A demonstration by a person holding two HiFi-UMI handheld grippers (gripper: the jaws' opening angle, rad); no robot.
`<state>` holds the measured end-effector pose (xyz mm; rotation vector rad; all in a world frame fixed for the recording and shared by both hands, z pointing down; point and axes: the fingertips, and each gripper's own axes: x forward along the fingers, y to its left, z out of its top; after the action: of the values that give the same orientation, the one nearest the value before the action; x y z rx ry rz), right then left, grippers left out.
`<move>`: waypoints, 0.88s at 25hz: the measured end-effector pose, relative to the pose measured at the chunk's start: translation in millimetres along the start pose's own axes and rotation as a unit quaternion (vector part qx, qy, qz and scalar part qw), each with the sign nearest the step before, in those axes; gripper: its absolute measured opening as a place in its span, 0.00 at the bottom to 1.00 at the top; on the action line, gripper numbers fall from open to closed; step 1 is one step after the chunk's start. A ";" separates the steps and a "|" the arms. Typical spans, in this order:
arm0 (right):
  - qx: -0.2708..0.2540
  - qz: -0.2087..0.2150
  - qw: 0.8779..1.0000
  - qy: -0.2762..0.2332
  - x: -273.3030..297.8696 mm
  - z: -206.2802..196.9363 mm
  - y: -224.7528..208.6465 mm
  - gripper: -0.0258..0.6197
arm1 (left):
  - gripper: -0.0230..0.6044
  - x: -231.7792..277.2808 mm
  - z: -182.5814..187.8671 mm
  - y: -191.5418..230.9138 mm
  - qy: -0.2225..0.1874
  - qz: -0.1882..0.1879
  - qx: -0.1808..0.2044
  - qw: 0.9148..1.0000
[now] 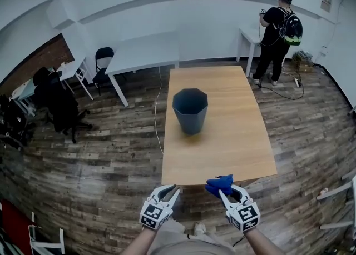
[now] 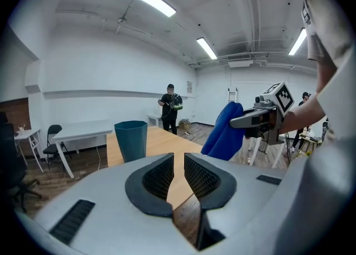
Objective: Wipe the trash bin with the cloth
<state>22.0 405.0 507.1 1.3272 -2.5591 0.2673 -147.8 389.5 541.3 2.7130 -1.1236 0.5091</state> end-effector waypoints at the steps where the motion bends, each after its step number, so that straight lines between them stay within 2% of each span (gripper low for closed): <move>1: 0.001 0.000 1.000 0.001 -2.5 -2.0 -0.8 0.16 | 0.15 -1.5 -2.3 -1.9 0.003 0.002 0.000 1.000; 10: 0.008 -0.021 1.000 -0.002 -8.5 5.8 -0.6 0.16 | 0.15 -8.2 -2.1 -0.1 0.007 -0.008 0.003 1.000; 22: 0.014 -0.035 0.999 0.004 27.3 18.0 19.1 0.16 | 0.15 -16.1 1.3 36.9 0.013 -0.033 0.016 0.999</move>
<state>-11.2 389.7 497.2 1.4201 -2.5059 0.2966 -184.3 373.6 534.8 2.7511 -1.0256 0.5565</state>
